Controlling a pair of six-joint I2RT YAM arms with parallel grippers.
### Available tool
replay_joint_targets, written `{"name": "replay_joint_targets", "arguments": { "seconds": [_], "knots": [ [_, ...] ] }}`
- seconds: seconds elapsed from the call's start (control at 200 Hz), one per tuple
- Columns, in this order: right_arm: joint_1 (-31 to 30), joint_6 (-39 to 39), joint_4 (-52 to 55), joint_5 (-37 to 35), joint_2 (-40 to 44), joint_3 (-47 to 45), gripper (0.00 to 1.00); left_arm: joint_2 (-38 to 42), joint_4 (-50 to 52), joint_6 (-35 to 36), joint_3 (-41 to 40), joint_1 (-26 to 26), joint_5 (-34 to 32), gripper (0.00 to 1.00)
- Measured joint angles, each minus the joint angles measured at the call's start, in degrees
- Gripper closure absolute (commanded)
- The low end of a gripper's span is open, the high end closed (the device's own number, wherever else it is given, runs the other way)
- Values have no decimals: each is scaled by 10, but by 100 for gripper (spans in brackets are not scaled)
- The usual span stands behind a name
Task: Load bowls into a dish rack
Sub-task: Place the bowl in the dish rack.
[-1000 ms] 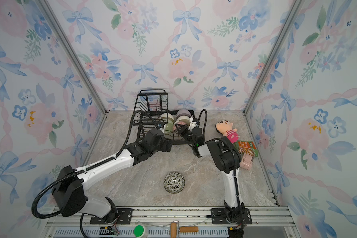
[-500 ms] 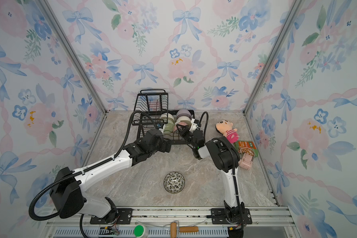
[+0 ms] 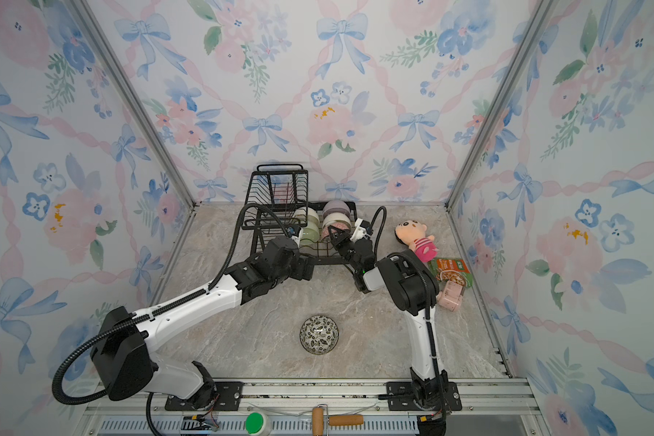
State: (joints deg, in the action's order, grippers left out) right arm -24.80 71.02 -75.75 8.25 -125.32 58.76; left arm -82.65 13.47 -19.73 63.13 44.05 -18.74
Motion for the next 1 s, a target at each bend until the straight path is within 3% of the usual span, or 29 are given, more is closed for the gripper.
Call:
{"name": "replay_joint_targets", "arguments": {
  "seconds": [0.67,1.0],
  "knots": [
    [0,35,-32,-26,-32,30,99,0,0,0,0,0,2,2],
    [8,24,-36,14,-41,38,97,0,0,0,-2,-3,7,2]
  ]
}}
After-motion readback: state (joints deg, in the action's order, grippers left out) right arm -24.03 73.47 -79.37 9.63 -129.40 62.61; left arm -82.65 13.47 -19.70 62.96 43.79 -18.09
